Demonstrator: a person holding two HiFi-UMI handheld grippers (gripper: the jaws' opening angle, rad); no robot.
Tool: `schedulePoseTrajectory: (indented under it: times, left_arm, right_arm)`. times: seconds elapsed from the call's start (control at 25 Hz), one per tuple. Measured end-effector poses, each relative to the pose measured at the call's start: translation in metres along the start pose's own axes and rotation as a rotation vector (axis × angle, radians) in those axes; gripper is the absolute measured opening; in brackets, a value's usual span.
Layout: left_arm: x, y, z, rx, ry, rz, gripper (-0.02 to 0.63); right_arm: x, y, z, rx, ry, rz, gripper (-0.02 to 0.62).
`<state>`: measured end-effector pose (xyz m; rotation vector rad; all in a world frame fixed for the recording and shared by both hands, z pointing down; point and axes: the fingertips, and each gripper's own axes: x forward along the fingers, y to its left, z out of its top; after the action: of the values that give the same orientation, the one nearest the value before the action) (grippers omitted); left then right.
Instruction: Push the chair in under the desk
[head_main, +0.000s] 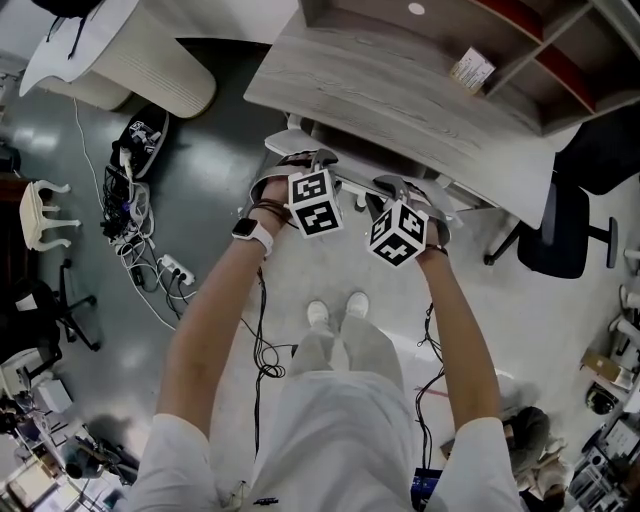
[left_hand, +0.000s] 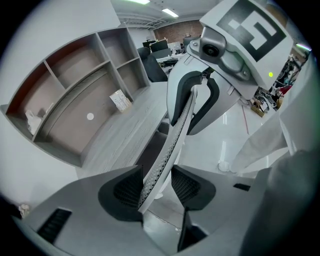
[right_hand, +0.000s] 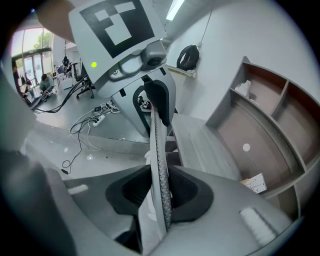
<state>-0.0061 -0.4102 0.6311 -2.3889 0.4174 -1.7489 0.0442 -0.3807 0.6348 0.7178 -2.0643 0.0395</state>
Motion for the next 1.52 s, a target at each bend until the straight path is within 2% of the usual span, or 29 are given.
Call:
schedulePoseTrajectory:
  times: [0.2, 0.28, 0.48, 0.64, 0.8, 0.96, 1.04, 1.16, 1.28, 1.52]
  left_arm:
    - [-0.001, -0.001, 0.002, -0.048, -0.012, 0.006, 0.202]
    - [-0.001, -0.001, 0.003, -0.058, -0.021, 0.020, 0.202]
    - [-0.012, -0.003, 0.006, -0.137, -0.081, 0.070, 0.202]
    - [-0.036, -0.010, 0.024, -0.254, -0.173, 0.092, 0.216]
    - [-0.058, -0.013, 0.029, -0.338, -0.240, 0.139, 0.213]
    - [-0.082, -0.025, 0.027, -0.471, -0.312, 0.129, 0.173]
    - [-0.100, -0.034, 0.021, -0.565, -0.357, 0.133, 0.163]
    - [-0.128, -0.041, 0.015, -0.654, -0.416, 0.191, 0.147]
    - [-0.158, -0.051, 0.014, -0.717, -0.456, 0.231, 0.132]
    - [-0.218, -0.072, 0.015, -0.805, -0.554, 0.326, 0.058]
  right_arm:
    - [-0.002, 0.001, -0.002, -0.010, 0.001, -0.031, 0.124]
    - [-0.005, 0.004, -0.002, -0.023, -0.008, -0.041, 0.179]
    - [-0.025, 0.006, 0.001, 0.044, -0.076, -0.092, 0.189]
    - [-0.055, 0.009, -0.003, 0.160, -0.124, -0.131, 0.160]
    - [-0.080, 0.012, -0.010, 0.201, -0.123, -0.208, 0.145]
    - [-0.110, 0.013, -0.010, 0.256, -0.136, -0.281, 0.030]
    - [-0.126, 0.017, -0.009, 0.268, -0.129, -0.323, 0.026]
    - [-0.150, 0.024, 0.001, 0.288, -0.164, -0.351, 0.025]
    - [-0.176, 0.031, 0.010, 0.317, -0.211, -0.373, 0.012]
    - [-0.226, 0.046, 0.030, 0.387, -0.291, -0.415, 0.012]
